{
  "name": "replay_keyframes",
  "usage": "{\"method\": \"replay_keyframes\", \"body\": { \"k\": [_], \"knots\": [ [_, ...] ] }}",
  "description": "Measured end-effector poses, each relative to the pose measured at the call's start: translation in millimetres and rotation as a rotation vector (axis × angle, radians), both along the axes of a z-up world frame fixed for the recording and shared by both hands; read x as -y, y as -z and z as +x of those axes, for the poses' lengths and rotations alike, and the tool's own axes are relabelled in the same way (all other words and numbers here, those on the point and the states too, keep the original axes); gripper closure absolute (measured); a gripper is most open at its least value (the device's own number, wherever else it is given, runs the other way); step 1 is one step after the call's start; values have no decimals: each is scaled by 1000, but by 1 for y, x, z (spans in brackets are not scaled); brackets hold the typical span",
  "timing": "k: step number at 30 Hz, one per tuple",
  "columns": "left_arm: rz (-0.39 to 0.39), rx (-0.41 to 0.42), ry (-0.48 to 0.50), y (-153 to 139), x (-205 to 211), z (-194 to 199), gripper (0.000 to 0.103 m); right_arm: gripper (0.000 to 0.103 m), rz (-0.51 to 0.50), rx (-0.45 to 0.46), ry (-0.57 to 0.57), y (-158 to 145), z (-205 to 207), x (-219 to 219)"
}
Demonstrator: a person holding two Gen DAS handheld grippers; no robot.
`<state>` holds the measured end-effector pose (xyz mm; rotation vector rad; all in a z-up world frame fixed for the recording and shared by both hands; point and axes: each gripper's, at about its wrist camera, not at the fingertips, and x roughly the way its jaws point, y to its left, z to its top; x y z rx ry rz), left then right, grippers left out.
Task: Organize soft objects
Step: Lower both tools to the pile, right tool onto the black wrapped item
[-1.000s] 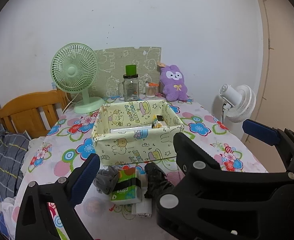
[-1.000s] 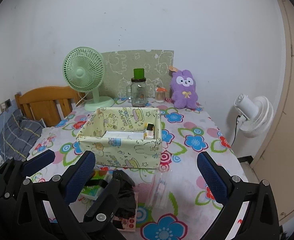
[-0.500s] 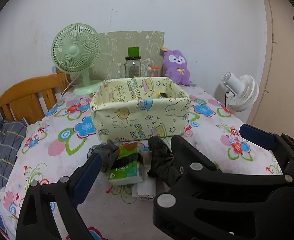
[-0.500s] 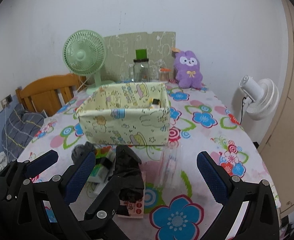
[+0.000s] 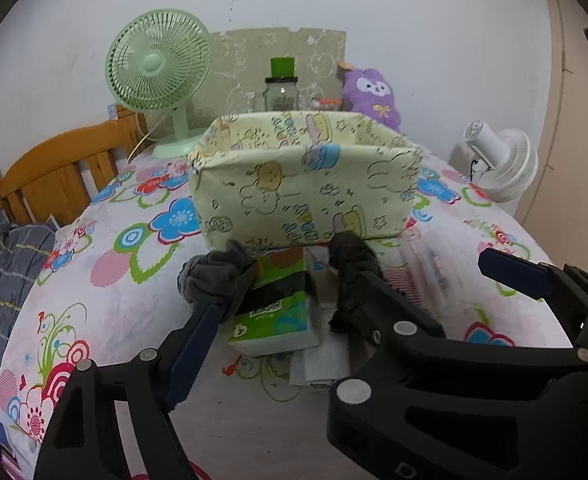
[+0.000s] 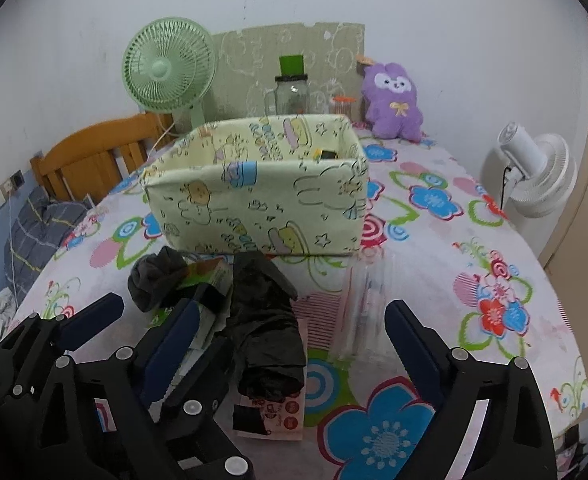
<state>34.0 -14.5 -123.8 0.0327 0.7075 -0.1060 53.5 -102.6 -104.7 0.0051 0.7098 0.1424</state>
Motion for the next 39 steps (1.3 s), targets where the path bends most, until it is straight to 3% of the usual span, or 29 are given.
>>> {"method": "replay_keyframes", "body": {
  "k": [8,16,24,26,33,36,39],
  "knots": [
    [3,-41,-21,16,-10,11,25,14,-28,-35,-17,14,13,-10],
    [-45,-78,-10,28,-15,17,26,19,-46,-75,-16,28,23,-17],
    [-82,-110,2,34,-16,21,26,33,-38,-108,-27,36,30,-18],
    [-85,-110,5,35,-15,21,27,40,-35,-109,-27,36,30,-18],
    [-118,-117,38,34,-10,21,36,49,14,-121,-42,37,30,-13],
    [-112,-120,28,32,-8,20,52,54,11,-113,-28,35,28,-11],
    [-98,-120,27,32,-5,21,54,54,4,-116,-17,35,28,-8]
  ]
}}
